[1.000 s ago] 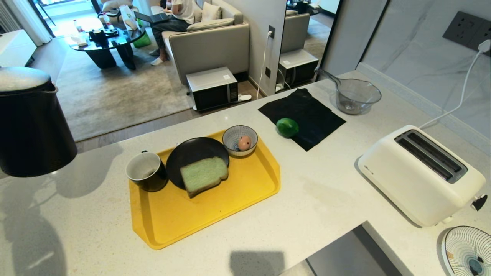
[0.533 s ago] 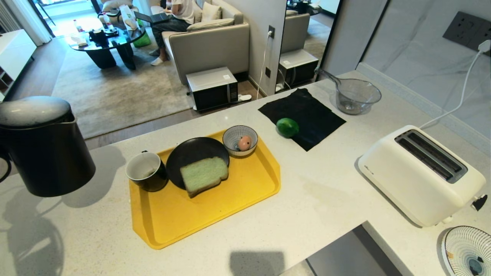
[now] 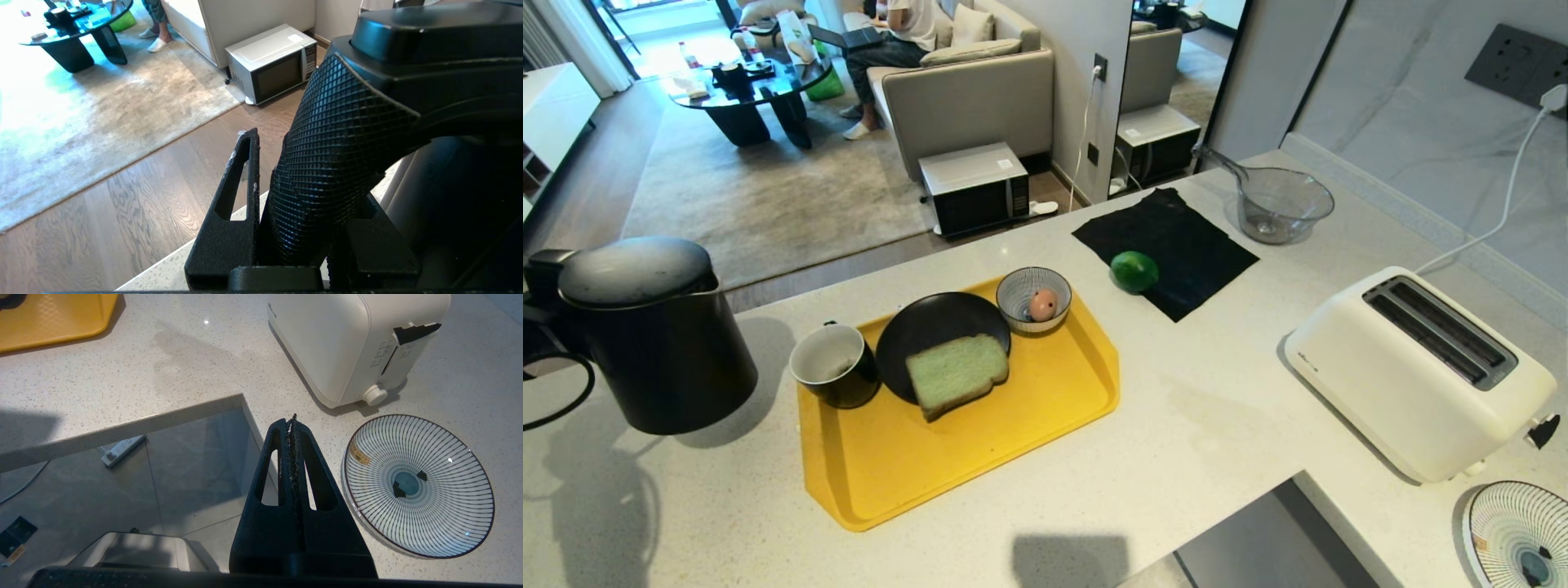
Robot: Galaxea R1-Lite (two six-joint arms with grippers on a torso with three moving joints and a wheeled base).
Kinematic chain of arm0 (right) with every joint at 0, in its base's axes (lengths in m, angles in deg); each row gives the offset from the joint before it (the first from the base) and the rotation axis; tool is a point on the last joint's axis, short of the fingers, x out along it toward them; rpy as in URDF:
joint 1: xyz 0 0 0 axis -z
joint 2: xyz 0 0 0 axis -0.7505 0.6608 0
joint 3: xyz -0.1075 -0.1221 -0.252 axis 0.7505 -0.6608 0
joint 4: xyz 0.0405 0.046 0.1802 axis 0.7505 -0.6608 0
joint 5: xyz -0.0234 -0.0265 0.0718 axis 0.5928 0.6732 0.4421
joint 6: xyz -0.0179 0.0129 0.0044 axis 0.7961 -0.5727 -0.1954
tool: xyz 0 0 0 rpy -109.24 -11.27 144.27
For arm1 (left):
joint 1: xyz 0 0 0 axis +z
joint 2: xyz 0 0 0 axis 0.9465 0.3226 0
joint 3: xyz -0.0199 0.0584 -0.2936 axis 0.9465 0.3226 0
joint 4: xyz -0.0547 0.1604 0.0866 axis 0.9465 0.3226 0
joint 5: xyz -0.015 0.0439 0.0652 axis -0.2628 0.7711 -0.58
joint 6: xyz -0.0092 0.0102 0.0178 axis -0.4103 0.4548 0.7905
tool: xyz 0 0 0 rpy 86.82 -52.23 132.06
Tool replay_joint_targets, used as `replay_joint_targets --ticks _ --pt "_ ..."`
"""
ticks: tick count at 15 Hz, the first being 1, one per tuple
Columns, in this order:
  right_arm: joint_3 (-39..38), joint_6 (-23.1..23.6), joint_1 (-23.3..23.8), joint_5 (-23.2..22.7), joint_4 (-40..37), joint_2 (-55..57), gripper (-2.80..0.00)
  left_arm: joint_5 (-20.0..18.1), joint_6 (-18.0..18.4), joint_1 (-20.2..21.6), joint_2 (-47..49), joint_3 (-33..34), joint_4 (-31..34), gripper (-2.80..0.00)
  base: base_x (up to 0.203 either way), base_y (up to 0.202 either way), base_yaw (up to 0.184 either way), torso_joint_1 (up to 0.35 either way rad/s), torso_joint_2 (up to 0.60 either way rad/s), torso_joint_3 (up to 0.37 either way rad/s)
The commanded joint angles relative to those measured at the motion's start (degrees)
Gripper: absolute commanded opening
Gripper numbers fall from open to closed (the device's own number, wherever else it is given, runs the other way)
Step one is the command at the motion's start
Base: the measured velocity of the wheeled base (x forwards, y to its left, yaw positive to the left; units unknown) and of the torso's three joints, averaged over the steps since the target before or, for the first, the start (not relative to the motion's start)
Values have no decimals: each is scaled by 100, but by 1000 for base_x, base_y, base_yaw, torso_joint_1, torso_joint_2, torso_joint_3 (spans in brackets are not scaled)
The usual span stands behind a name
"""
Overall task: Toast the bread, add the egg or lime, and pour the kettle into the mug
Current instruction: Put the kettle back
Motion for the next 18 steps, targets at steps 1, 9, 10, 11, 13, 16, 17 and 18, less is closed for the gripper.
replay_joint_targets --ticks 1,9,10,11,13,16,17,18 --pt "-5 5 -7 1 -1 0 -280 -25 -7 -6 425 -6 -340 -280 0 0 0 0 0 0" --pt "2 5 -7 0 -1 0 -280 -25 5 -89 1096 -293 -519 -280 0 0 0 0 0 0" --pt "2 7 2 0 -1 0 -280 -25 25 -118 1123 -319 -519 -280 0 0 0 0 0 0" --pt "2 5 -7 0 -1 0 -280 -25 45 -118 1142 -327 -519 -280 0 0 0 0 0 0" --pt "2 5 -7 0 -1 0 -280 -25 61 -118 1176 -327 -519 -280 0 0 0 0 0 0" --pt "2 5 -4 0 -1 0 -280 -25 26 -118 1149 -318 -519 0 0 0 0 0 0 0" --pt "-6 5 -7 0 -1 0 -280 -25 4 -118 1116 -302 -519 0 0 0 0 0 0 0" --pt "-6 6 -7 0 -1 0 -280 -25 -5 -118 1064 -279 -519 0 0 0 0 0 0 0"
